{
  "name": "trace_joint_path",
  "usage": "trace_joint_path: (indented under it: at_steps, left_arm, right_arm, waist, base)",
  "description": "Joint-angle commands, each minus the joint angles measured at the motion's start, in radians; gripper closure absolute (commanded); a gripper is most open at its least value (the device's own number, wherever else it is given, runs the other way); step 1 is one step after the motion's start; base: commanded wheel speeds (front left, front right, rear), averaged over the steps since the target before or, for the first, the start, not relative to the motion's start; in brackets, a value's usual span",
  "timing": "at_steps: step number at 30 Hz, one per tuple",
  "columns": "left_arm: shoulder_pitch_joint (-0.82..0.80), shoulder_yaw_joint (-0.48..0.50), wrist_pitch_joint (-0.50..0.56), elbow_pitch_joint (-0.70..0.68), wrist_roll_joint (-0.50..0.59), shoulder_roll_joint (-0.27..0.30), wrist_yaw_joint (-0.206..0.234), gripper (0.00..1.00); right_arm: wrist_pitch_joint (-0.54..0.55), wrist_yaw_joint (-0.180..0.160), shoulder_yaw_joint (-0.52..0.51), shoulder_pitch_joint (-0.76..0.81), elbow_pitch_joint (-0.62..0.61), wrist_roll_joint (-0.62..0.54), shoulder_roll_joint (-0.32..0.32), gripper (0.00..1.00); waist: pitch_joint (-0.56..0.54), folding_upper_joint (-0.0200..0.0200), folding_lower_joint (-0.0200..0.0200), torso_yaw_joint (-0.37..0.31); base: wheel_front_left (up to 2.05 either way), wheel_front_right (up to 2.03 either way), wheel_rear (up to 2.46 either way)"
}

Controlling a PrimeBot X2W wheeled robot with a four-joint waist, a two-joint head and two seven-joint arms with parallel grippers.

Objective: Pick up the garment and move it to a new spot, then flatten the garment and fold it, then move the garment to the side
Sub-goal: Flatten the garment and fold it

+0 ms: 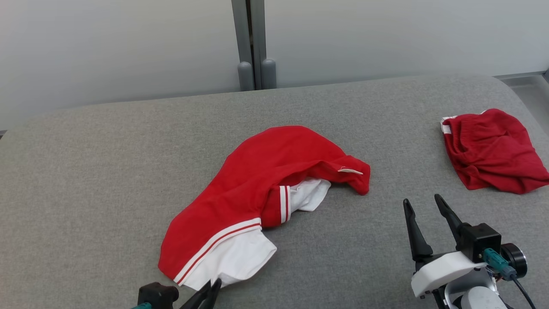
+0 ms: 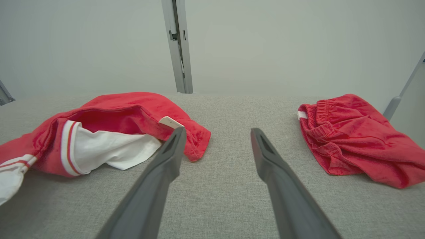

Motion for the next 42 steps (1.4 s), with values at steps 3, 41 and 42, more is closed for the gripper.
trace_joint_path:
  at_steps: [3, 41, 42]
  left_arm:
    - [0.004, 0.027, -0.038, 0.025, -0.013, -0.040, -0.008, 0.00]
    - [0.287, 0.742, -0.067, -0.034, 0.375, -0.385, -0.050, 0.00]
    - [0.287, 0.749, -0.067, -0.036, 0.383, -0.389, -0.053, 0.00]
  right_arm:
    - [-0.005, -0.002, -0.002, 0.013, 0.004, 0.009, -0.004, 0.00]
    - [-0.005, -0.001, 0.004, 0.055, 0.049, 0.076, -0.003, 0.00]
    - [-0.005, -0.002, 0.003, 0.056, 0.047, 0.073, -0.003, 0.00]
  waist:
    - [-0.003, 0.0000, 0.0000, 0.006]
    - [-0.081, 0.0000, 0.0000, 0.017]
    - [-0.082, 0.0000, 0.0000, 0.018]
  base:
    - [0.00, 0.00, 0.00]
    - [0.00, 0.00, 0.00]
    - [0.00, 0.00, 0.00]
